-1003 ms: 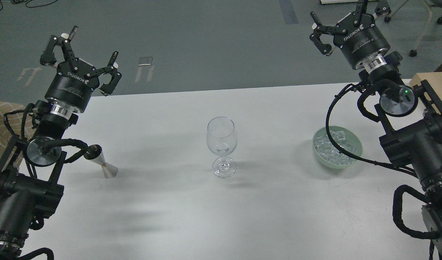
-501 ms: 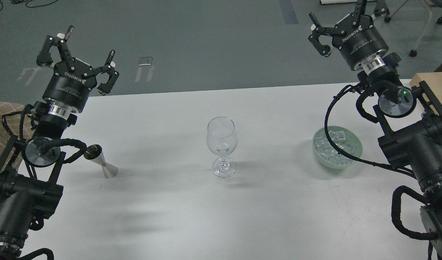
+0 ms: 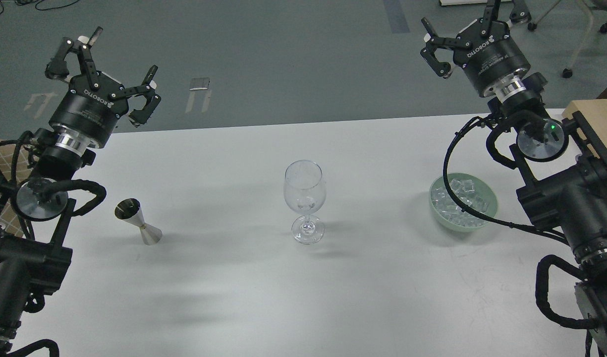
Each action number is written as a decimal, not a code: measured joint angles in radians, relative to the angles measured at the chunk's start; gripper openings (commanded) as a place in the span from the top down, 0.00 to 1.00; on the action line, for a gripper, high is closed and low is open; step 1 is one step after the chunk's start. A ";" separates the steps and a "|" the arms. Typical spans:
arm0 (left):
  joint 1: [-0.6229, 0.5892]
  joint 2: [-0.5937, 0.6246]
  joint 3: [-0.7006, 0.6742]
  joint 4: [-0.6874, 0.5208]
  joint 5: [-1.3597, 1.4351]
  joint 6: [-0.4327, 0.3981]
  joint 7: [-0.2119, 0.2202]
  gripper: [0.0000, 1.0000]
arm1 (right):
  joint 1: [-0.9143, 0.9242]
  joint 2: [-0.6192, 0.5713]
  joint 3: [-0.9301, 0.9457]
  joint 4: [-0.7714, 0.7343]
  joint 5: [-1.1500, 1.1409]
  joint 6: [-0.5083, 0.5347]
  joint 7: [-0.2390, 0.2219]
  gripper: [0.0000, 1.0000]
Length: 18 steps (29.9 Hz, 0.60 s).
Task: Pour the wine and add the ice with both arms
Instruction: 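Swing the left gripper outward and down toward the table edge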
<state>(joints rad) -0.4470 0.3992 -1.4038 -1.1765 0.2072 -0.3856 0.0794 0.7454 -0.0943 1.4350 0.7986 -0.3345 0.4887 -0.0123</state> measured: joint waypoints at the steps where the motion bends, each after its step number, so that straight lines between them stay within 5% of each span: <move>1: 0.005 0.012 0.000 -0.024 -0.014 0.017 0.009 0.02 | 0.000 0.000 0.000 0.000 0.000 0.000 0.000 0.00; 9: 0.083 0.124 -0.001 -0.178 -0.122 0.113 0.081 0.02 | -0.002 -0.001 -0.001 -0.003 0.000 0.000 0.000 0.00; 18: 0.250 0.196 -0.082 -0.328 -0.173 0.180 0.113 0.02 | -0.003 0.002 -0.004 -0.007 0.000 0.000 0.000 0.00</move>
<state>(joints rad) -0.1973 0.5953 -1.4861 -1.5045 0.0342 -0.2057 0.1927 0.7426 -0.0922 1.4308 0.7920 -0.3344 0.4887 -0.0122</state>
